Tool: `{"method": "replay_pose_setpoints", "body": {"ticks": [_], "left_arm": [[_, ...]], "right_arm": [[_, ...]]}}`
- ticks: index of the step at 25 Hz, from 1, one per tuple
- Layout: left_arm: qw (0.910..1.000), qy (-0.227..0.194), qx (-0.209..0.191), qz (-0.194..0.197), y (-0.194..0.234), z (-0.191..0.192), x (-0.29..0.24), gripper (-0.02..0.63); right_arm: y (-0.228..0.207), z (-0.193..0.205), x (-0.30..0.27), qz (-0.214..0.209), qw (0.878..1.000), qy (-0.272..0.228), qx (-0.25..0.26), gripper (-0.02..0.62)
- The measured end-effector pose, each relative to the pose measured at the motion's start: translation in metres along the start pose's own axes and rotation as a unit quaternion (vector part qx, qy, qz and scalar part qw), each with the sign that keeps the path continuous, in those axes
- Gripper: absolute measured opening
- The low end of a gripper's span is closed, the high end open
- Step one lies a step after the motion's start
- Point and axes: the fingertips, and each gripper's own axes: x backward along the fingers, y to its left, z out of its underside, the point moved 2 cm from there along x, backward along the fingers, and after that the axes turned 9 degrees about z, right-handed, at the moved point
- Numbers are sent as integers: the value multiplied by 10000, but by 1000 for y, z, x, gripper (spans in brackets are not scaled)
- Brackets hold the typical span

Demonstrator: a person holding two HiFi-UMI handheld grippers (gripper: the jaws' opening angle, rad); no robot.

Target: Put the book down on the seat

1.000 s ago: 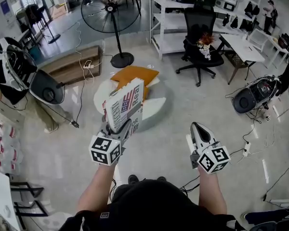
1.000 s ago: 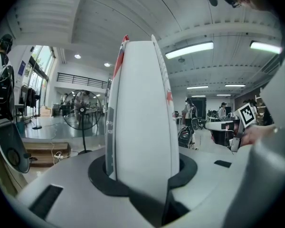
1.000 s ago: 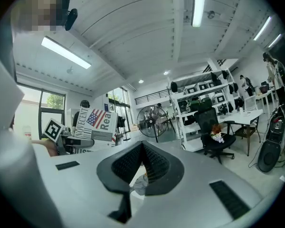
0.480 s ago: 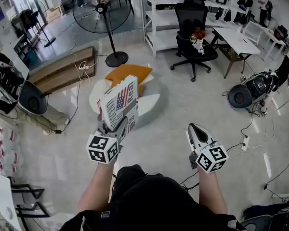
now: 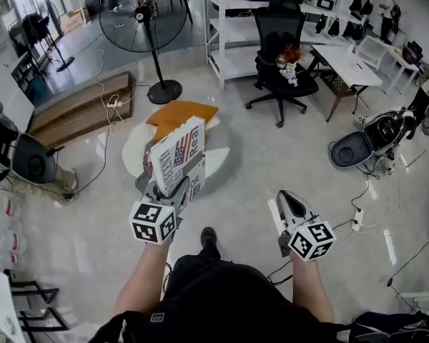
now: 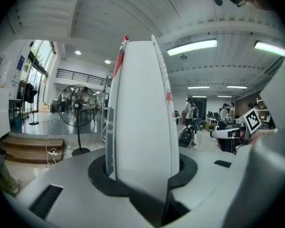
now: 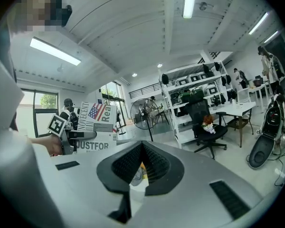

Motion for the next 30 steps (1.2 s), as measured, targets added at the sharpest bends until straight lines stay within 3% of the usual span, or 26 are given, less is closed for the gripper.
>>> {"method": "replay_pose_setpoints", "body": {"ticks": [10,17,22,30], "left_arm": [[9992,223,123,295,68,-10,-95,158],[9981,234,247,517,127,-22,-146,158],[9977,138,193,634,167,-33,-160,157],[9986,81,306,430,211,-46,-166,158]], "right_arm": [[-33,-12,-98,225,9993,300,-51,8],[-32,-17,-172,293,9977,605,-26,8],[-29,-35,-204,464,9967,665,83,8],[-22,-39,-240,365,9957,846,123,8]]}}
